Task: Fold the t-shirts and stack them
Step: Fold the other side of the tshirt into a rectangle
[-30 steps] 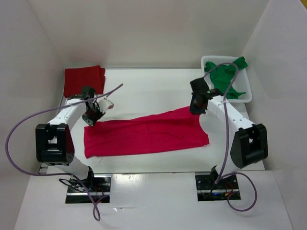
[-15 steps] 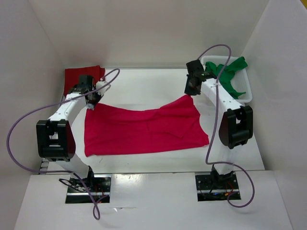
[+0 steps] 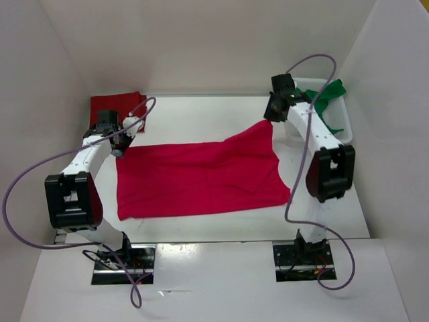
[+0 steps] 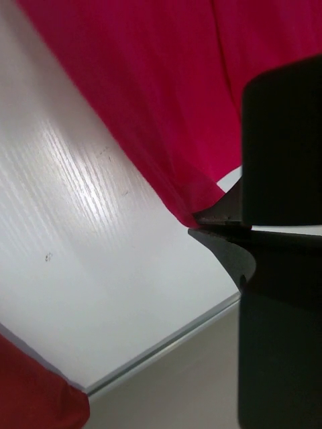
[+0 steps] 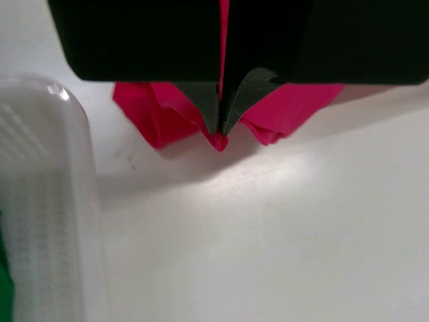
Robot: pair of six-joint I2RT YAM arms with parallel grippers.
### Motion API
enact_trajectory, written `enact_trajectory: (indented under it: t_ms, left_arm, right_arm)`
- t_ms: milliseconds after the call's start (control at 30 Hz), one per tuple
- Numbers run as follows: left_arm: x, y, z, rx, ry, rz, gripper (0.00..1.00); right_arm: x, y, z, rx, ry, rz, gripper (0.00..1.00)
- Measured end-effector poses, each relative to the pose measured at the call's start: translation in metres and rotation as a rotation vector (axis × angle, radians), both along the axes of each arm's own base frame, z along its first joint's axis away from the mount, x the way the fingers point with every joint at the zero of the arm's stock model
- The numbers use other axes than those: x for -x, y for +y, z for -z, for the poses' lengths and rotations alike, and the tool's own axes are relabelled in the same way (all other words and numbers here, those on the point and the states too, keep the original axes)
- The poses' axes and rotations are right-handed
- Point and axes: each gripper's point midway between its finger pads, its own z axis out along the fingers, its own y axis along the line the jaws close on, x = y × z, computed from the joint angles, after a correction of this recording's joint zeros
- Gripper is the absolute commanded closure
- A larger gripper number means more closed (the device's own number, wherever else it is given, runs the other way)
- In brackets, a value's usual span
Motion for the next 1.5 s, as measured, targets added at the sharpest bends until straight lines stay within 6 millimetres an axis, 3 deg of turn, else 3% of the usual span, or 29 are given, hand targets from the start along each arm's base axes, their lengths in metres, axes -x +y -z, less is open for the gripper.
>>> enact_trajectory:
  t_ms: [100,167,300,400,633,733,867,1033,1200,1500]
  left_arm:
    - [0.0,-0.001,0.007,0.016,0.016,-0.012,1.0]
    - [0.0,-0.002,0.006,0.024,0.011,-0.017,1.0]
    - [-0.002,-0.003,0.006,0.025,-0.003,-0.018,1.0]
    - [0.005,-0.003,0.004,0.022,-0.01,-0.012,1.0]
    - [0.038,-0.007,0.004,-0.022,0.01,0.08,1.0]
    - [0.055,-0.008,0.015,-0.047,0.057,0.136,1.0]
    - [0.085,-0.007,0.045,-0.08,0.168,0.207,1.0]
    - [0.112,-0.005,0.068,-0.104,0.264,0.258,1.0]
    - [0.111,-0.003,0.069,-0.125,0.268,0.262,1.0]
    - [0.111,0.0,0.074,-0.153,0.298,0.262,1.0]
  right_arm:
    - [-0.037,0.013,0.002,-0.005,-0.023,-0.015,1.0]
    - [-0.05,0.019,-0.006,0.003,-0.047,-0.026,1.0]
    - [-0.053,0.035,-0.037,0.027,-0.113,-0.058,1.0]
    - [-0.026,0.039,-0.038,0.04,-0.102,-0.076,1.0]
    - [0.091,0.016,0.019,0.048,0.11,-0.051,1.0]
    - [0.129,0.008,0.04,0.046,0.194,-0.028,1.0]
    - [0.172,0.0,0.065,0.047,0.3,-0.001,1.0]
    - [0.185,0.011,0.069,0.041,0.335,-0.019,1.0]
    - [0.19,0.02,0.08,0.048,0.379,-0.048,1.0]
    - [0.211,0.017,0.109,0.116,0.549,-0.066,1.0]
